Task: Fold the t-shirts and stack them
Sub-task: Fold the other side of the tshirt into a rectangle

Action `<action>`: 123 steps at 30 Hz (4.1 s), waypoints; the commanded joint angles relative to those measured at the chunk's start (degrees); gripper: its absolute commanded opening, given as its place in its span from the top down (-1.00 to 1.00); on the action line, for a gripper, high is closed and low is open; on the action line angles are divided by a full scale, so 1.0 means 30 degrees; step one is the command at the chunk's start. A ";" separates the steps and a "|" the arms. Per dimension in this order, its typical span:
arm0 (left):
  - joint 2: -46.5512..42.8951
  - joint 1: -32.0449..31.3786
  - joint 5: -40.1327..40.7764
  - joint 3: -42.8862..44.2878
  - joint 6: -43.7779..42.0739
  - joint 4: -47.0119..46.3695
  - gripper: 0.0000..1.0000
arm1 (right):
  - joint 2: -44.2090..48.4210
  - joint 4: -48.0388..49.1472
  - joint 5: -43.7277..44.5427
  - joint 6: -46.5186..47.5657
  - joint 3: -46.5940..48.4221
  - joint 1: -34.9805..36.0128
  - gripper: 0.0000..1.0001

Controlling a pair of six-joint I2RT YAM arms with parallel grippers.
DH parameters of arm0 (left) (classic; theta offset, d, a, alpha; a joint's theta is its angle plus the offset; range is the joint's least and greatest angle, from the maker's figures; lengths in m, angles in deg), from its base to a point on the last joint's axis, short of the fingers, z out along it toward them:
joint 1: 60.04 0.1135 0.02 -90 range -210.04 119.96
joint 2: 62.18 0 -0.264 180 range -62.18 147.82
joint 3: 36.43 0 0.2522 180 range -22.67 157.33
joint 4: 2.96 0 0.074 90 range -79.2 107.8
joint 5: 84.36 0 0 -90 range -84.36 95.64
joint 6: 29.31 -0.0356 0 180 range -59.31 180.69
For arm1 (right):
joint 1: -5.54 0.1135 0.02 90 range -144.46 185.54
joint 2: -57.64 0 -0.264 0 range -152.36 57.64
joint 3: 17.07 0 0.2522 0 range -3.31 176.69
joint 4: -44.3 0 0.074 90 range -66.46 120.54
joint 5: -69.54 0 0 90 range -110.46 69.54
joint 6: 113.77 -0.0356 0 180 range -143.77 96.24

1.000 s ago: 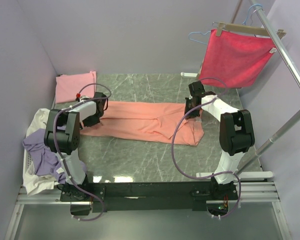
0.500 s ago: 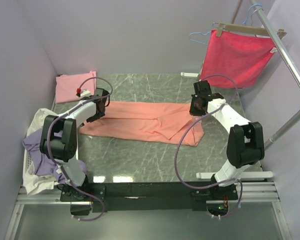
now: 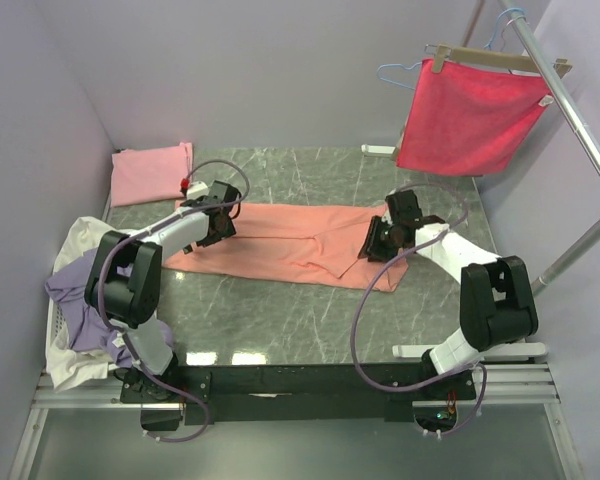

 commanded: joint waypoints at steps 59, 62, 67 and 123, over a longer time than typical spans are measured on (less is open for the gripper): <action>-0.2084 -0.0573 -0.1899 -0.1880 -0.1209 -0.2242 -0.99 | -0.1246 0.3390 -0.0271 -0.2776 -0.0201 0.3278 0.96; -0.1907 -0.0544 -0.1868 -0.1762 -0.1208 -0.2123 -0.99 | -0.1157 0.2979 0.0227 -0.2424 0.0648 0.3278 0.96; -0.1936 -0.0573 -0.1957 -0.1704 -0.1325 -0.2154 -0.99 | -0.2473 0.2041 0.0902 -0.1722 0.2785 0.3132 0.95; -0.0559 -0.0573 -0.2074 0.0435 -0.2175 -0.1713 -0.99 | -0.8275 -0.0184 0.5499 0.0623 0.9406 0.0906 0.13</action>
